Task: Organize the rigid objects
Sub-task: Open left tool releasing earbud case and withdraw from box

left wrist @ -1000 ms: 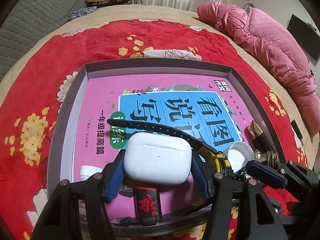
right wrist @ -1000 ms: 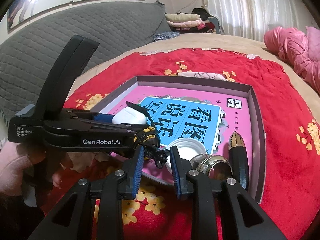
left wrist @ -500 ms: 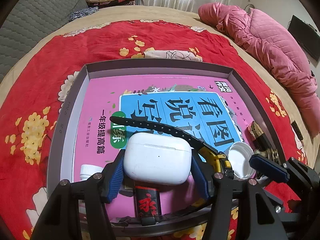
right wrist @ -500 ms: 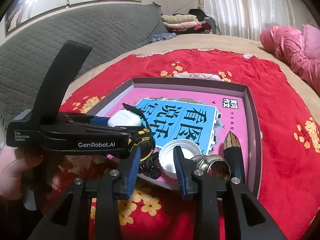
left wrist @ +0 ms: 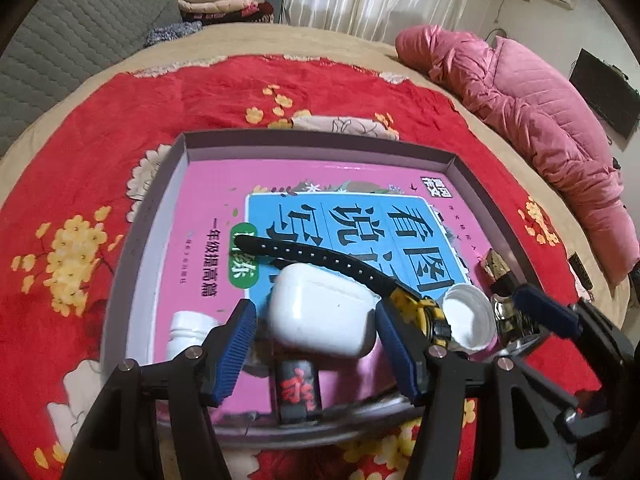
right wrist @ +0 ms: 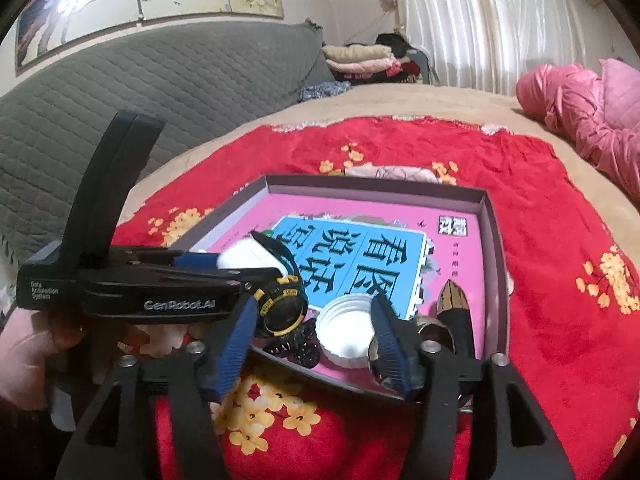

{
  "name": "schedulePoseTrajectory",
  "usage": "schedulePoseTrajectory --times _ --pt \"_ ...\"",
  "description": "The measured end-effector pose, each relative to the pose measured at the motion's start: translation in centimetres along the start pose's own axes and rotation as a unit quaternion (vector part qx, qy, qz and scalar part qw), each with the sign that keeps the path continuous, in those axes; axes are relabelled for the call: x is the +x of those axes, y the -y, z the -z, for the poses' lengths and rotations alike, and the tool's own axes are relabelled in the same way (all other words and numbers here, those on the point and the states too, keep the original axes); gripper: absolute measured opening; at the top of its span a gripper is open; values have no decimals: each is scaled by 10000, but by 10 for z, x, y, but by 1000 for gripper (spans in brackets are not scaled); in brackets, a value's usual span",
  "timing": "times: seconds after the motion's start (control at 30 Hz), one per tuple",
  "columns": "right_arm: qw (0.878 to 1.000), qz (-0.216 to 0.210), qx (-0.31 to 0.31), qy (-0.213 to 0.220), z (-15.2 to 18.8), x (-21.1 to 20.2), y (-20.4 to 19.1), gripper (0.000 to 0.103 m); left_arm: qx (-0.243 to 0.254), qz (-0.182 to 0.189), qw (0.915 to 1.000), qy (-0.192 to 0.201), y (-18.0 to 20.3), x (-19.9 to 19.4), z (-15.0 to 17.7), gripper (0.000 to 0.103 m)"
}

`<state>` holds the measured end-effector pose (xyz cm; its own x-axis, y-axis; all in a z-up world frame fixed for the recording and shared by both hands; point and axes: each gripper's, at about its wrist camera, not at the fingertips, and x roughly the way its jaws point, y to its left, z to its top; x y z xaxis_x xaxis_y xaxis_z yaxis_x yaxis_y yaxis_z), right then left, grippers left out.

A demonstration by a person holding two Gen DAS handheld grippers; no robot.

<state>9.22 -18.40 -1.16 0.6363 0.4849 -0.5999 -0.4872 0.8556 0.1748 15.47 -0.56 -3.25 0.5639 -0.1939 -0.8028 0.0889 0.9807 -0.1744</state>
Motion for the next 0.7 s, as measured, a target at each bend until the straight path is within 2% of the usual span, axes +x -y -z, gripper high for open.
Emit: schedulePoseTrajectory --times 0.07,0.33,0.47,0.7 --pt "10000 34 -16 46 0 -3 -1 69 30 -61 9999 99 -1 -7 3 63" --pt "9992 172 -135 346 2 -25 -10 75 167 -84 9979 625 3 -39 12 67" --pt "9987 262 -135 404 7 -34 -18 76 94 19 9982 594 5 -49 14 70" --pt "9985 502 72 197 16 -42 -28 76 75 20 9977 677 5 -66 34 70"
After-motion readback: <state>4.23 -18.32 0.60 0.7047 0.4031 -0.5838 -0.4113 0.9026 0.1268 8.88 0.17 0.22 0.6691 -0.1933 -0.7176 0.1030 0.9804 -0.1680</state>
